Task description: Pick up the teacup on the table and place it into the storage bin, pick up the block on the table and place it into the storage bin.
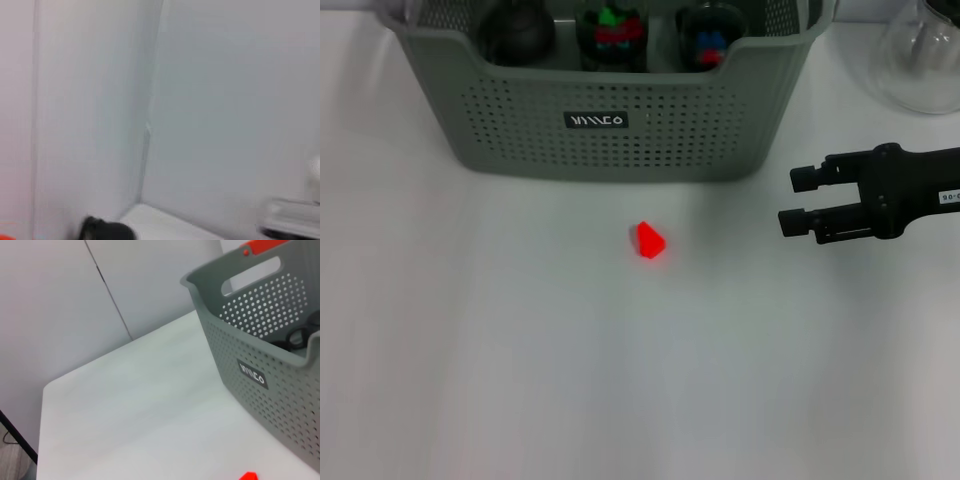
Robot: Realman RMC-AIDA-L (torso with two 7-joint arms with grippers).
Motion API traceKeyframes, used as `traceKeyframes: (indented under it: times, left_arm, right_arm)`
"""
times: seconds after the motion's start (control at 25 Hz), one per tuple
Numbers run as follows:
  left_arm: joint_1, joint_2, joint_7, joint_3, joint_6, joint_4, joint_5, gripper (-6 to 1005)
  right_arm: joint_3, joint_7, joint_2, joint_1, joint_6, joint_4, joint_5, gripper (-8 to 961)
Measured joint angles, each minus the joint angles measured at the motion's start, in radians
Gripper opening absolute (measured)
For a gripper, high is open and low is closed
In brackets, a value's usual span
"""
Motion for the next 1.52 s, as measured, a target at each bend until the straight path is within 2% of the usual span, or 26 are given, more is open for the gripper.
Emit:
traceKeyframes:
  times: [0.08,0.16,0.36,0.44,0.52,0.68,0.76,1.0,1.28,1.44,1.52]
  left_arm:
    - [-0.087,0.002,-0.017,0.011,-0.079,-0.073,0.097,151]
    - [-0.187,0.001,-0.046,0.015,-0.154,-0.187,0.278,151]
    - [-0.431,0.014,-0.149,0.009,-0.34,-0.563,0.687,151]
    - [-0.48,0.022,-0.189,0.011,-0.401,-0.673,0.785,151]
    - [-0.518,0.041,-0.22,0.021,-0.464,-0.792,0.837,152]
    - [-0.532,0.079,-0.261,0.047,-0.565,-0.922,0.857,152]
    - [-0.532,0.088,-0.266,0.052,-0.587,-0.952,0.863,159]
    - [-0.514,0.076,-0.258,0.06,-0.601,-0.962,0.878,200]
    - [-0.48,0.053,-0.258,0.083,-0.604,-0.9,0.888,248]
    - [-0.462,0.053,-0.258,0.082,-0.585,-0.853,0.89,408]
    - [-0.437,0.049,-0.258,0.077,-0.557,-0.792,0.886,469]
  right_arm:
    - [0.0,0.0,0.0,-0.003,-0.003,0.0,0.0,779]
    - [0.0,0.0,-0.001,-0.005,-0.004,-0.001,0.0,779]
    - [0.0,0.0,-0.001,-0.003,-0.005,-0.002,0.0,779]
    - [0.0,-0.001,-0.001,-0.001,-0.005,-0.003,0.0,779]
    - [0.0,-0.001,-0.001,0.001,-0.005,-0.002,0.0,779]
    - [0.0,-0.001,0.0,0.002,-0.004,0.0,0.0,779]
    - [0.0,0.002,0.0,0.001,-0.003,0.001,0.0,779]
    - [-0.001,0.006,0.0,0.004,-0.004,-0.002,0.0,779]
    - [-0.003,0.006,0.0,0.007,-0.005,-0.003,-0.003,779]
    - [0.0,0.003,-0.001,0.006,-0.005,-0.004,-0.002,779]
    - [0.0,0.0,-0.001,0.006,-0.005,-0.004,-0.002,779]
